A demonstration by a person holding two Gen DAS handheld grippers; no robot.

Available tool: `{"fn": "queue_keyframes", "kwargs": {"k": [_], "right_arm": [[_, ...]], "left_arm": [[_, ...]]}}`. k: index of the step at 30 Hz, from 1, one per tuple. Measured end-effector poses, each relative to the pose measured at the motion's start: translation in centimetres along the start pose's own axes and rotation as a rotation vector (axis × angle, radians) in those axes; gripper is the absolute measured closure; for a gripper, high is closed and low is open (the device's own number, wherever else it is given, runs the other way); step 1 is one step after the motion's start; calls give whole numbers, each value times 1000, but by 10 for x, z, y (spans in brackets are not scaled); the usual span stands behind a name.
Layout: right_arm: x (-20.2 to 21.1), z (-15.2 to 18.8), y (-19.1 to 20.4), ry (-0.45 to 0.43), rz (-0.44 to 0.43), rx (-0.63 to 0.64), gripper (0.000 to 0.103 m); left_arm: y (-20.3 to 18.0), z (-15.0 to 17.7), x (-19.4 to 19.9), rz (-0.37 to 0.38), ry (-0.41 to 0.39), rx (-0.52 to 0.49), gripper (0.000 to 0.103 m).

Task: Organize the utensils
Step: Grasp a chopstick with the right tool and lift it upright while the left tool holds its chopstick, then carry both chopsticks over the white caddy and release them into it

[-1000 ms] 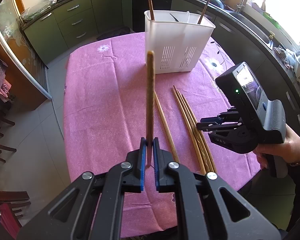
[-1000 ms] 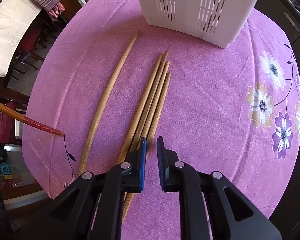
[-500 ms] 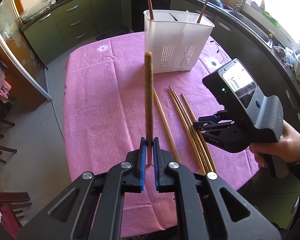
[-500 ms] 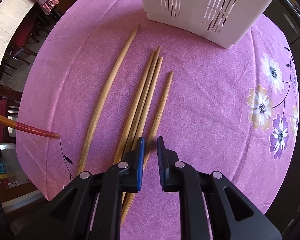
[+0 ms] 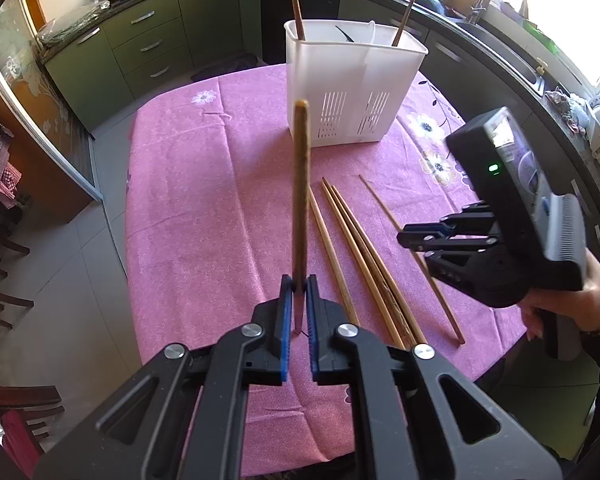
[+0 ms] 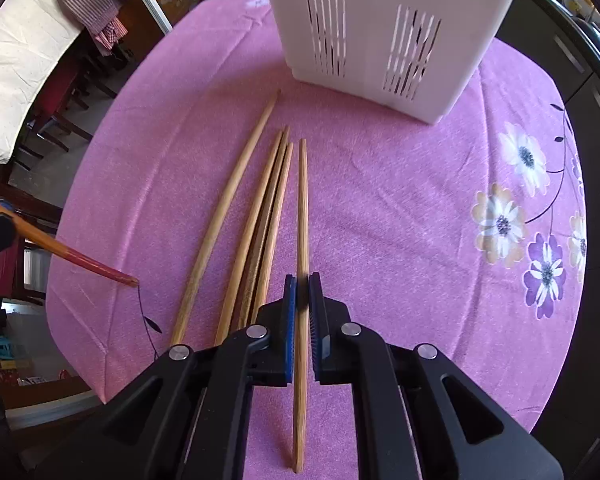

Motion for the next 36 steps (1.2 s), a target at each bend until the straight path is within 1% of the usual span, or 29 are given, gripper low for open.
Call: {"fn": "queue_keyframes", "kwargs": {"k": [3, 6, 10, 12, 13, 18, 22, 26, 29, 31, 36], "right_arm": [[39, -6, -7, -106, -31, -5, 96], [77, -5, -11, -208, -44, 1, 96], [117, 9, -19, -294, -63, -6, 96], [131, 19, -26, -318, -72, -9, 96], [141, 23, -40, -327, -76, -10, 96], [151, 30, -46, -338, -86, -20, 96], [158, 29, -48, -357, -96, -25, 96], [171, 23, -47, -389, -109, -25, 96], [180, 17, -49, -413, -114, -28, 96], [187, 11, -52, -431, -110, -28, 96], [201, -4, -62, -463, -90, -26, 96]], "left_arm": [[-2, 0, 0, 4, 2, -1, 96], [-2, -1, 0, 7, 0, 1, 96], [-4, -2, 6, 3, -13, -3, 96], [-4, -3, 8, 1, -18, -6, 96], [-4, -4, 9, 0, -20, -7, 96], [-4, -6, 14, -7, -30, -7, 96], [-8, -10, 18, -6, -36, -15, 96], [-14, -21, 25, 9, -51, -20, 96], [-18, -40, 34, 17, -80, -27, 96], [-23, -58, 41, 19, -114, -36, 96], [-36, -118, 65, 28, -236, -63, 96]]}}
Point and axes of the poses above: each gripper's, at about its wrist camera, not at the fingertips, and x roughly against the way its jaws point, y to its left, z to its underside, the point moved 5 cm from there along -x, roughly the way its jaws point, and after that the axes turned 15 degrees about -y, right-handed, at the moved point
